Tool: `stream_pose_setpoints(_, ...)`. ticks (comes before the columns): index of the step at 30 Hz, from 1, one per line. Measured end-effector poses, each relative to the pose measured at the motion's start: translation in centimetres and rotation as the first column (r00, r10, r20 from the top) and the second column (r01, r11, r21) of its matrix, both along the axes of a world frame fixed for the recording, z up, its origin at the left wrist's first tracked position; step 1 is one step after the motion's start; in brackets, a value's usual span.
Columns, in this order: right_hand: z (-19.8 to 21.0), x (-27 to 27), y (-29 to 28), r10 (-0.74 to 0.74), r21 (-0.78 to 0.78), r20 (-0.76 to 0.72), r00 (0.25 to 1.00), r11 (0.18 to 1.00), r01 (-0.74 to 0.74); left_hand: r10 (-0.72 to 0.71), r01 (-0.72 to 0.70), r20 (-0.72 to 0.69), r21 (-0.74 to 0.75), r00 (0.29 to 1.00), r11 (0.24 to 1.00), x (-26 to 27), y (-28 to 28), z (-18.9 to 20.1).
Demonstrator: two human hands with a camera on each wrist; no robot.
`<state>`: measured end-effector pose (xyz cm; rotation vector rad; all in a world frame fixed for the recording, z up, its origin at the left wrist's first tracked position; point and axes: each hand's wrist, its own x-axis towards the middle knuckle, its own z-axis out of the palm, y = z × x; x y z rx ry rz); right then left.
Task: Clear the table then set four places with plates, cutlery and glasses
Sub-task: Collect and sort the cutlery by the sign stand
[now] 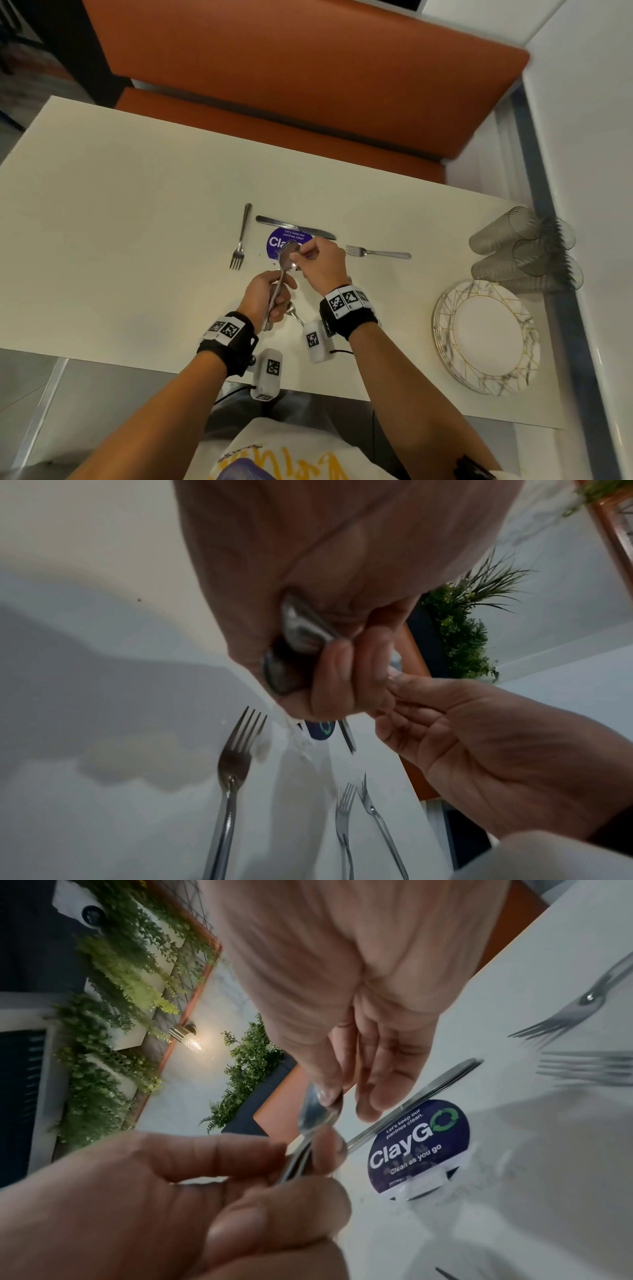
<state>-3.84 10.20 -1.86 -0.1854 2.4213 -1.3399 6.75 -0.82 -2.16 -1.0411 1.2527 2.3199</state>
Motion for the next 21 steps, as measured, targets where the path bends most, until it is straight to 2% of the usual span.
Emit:
stream_pose_setpoints(4, 0.2, 0.0, -0.6, 0.022, -0.043, 0.078, 0.997, 0.999, -0.019, -0.073, 0.075, 0.023, -0.088, 0.997, 0.993, 0.1, -0.9, 0.1)
stream_pose_setpoints(7, 1.2, -0.5, -1.0, 0.139, -0.052, 0.132, 0.981, 0.99, -0.134, -0.183, 0.186, 0.038, -0.171, 0.982, 0.968, 0.1, -1.8, 0.4)
stream_pose_setpoints(11, 1.9, -1.9, -1.7, 0.322, 0.081, 0.064, 0.945, 0.942, -0.327, -0.269, 0.269, 0.03, -0.221, 0.963, 0.937, 0.1, -2.8, 0.5)
stream_pose_setpoints(14, 2.2, -2.7, -2.5, 0.396, 0.186, 0.023, 0.918, 0.901, -0.393, -0.331, 0.32, 0.009, -0.279, 0.944, 0.905, -0.2, -3.9, 0.4)
stream_pose_setpoints(18, 2.5, -3.8, -2.8, 0.314, 0.239, -0.096, 0.945, 0.929, -0.284, -0.445, 0.363, -0.02, -0.546, 0.895, 0.755, -0.9, -5.4, -0.5)
stream_pose_setpoints(21, 2.1, -5.2, -1.3, 0.088, 0.175, -0.158, 0.984, 0.983, -0.059, -0.485, 0.312, -0.043, -0.716, 0.873, 0.624, -2.0, -6.7, -1.3)
